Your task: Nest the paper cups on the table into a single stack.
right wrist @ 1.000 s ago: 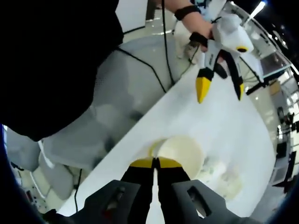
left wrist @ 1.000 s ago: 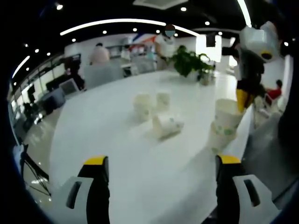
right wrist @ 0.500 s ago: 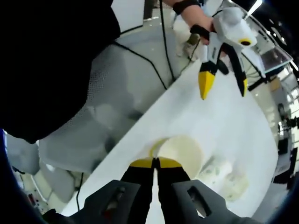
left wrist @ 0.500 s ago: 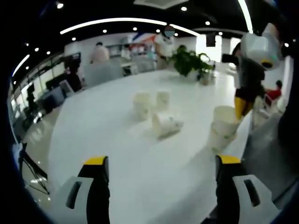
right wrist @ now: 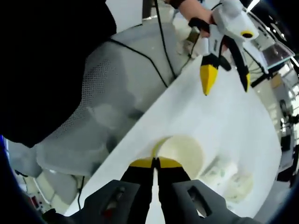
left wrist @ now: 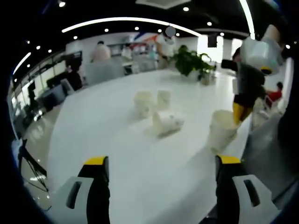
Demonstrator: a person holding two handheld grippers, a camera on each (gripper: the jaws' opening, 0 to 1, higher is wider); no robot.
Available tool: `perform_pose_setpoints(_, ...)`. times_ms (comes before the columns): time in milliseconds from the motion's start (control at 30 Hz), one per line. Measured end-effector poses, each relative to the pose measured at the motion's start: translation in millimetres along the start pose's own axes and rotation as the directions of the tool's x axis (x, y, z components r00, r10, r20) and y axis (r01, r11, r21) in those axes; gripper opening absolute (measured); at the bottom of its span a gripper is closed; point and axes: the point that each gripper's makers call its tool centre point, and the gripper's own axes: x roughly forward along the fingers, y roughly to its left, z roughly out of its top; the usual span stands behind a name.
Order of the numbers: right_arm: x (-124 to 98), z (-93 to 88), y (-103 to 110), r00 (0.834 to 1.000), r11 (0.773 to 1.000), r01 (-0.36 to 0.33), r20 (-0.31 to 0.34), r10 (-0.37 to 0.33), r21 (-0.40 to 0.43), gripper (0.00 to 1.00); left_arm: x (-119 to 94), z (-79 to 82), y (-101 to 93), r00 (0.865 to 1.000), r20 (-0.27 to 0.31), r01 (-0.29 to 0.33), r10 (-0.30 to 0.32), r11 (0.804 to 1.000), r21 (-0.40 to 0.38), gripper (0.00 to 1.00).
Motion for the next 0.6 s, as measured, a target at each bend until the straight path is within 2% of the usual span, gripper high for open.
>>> perform_pose_setpoints(167,2.8,-3.7,3.2,1.000,1.000,-0.014,-0.006,0.014,-0.003,0.00,-0.3,-0.1,0.6,1.000,0.000,-0.002,0.002,1.000,-0.002,0.94)
perform_pose_setpoints(600,2.7,-6.6,1.3,1.000,1.000,0.017,0.001,-0.018,0.016,0.10,0.1,2.6,-1.5,1.000,0.002,0.005,-0.005,1.000,-0.005,0.94)
